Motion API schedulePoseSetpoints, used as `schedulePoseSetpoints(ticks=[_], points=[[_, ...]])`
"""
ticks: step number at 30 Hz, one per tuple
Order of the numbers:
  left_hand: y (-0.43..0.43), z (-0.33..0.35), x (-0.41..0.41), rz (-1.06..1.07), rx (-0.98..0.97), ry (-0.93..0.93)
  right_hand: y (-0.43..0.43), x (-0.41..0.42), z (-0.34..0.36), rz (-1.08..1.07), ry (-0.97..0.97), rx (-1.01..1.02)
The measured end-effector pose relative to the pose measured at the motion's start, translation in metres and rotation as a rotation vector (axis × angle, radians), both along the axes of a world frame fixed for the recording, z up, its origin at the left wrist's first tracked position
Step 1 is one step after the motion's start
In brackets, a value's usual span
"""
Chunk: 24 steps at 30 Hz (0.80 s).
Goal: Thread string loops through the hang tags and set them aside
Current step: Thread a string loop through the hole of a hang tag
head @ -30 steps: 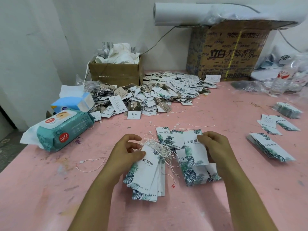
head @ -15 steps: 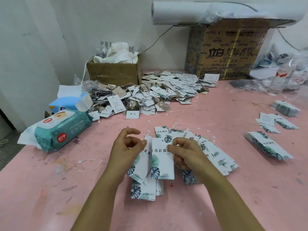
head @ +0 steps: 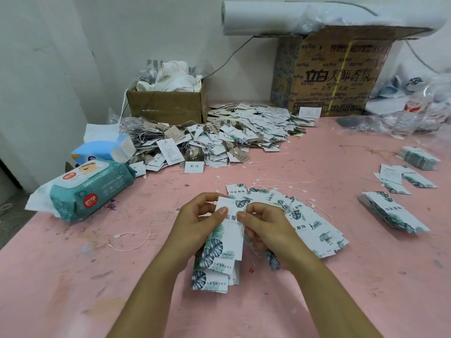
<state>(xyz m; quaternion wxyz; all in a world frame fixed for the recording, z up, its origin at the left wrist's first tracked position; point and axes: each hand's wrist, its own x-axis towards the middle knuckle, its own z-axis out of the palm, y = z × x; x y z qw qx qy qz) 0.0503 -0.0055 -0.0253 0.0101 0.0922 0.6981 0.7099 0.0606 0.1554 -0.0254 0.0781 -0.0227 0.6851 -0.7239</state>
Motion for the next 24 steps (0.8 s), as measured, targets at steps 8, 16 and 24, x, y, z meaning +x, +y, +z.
schedulePoseSetpoints(ticks=[8, 16, 24], points=[[0.001, 0.0, -0.001, 0.14, 0.063, -0.062, 0.007, 0.0, 0.003, -0.121, 0.071, 0.047], [-0.003, 0.001, -0.002, 0.176, 0.194, -0.17, 0.012, -0.002, 0.002, -0.21, 0.202, 0.028], [0.001, 0.004, 0.0, 0.128, 0.163, -0.105, 0.02, -0.003, 0.004, -0.365, 0.402, 0.212]])
